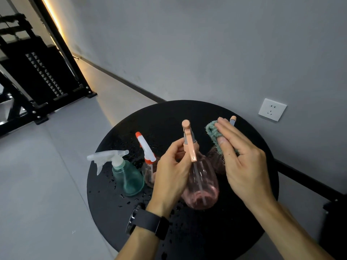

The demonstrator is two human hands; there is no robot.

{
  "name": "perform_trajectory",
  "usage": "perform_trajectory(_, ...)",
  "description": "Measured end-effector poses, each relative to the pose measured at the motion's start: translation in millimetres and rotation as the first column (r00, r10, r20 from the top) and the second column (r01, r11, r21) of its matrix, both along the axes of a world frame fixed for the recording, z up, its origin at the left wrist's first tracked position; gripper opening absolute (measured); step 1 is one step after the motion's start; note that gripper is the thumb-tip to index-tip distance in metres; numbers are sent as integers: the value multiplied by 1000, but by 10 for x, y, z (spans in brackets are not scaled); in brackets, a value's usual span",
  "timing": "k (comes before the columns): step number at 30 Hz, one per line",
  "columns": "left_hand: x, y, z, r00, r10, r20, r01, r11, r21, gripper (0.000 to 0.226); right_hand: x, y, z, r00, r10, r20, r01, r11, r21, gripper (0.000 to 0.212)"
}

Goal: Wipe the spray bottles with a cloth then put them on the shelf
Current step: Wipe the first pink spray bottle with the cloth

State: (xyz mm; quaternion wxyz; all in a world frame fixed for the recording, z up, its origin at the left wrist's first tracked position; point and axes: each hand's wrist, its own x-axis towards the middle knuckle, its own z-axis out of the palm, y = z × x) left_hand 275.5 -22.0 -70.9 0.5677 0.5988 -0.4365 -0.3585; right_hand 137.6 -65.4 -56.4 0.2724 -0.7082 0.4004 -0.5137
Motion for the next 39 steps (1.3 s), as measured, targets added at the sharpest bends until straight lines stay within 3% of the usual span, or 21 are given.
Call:
perform_trajectory(5, 52, -100, -123, 995, 72, 63, -75, 996, 56, 17, -80, -32, 11, 999, -28, 29, 28, 1000, 4, 34)
perform_trajectory(10, 129, -205, -251, 965, 90, 247, -121, 986, 112, 33, -136, -52, -13, 999, -24, 42, 22, 999, 28, 34)
perform_trajectory(16, 202, -312, -391, 911, 59, 408, -125, 982, 139, 32, -162, -67, -26, 998, -27, 49, 25, 999, 45, 34)
perform_trajectory(39, 196, -282, -345, 850, 7, 527, -109, 981, 162, 37, -179, -121, -55, 999, -38, 37, 35, 997, 63, 33)
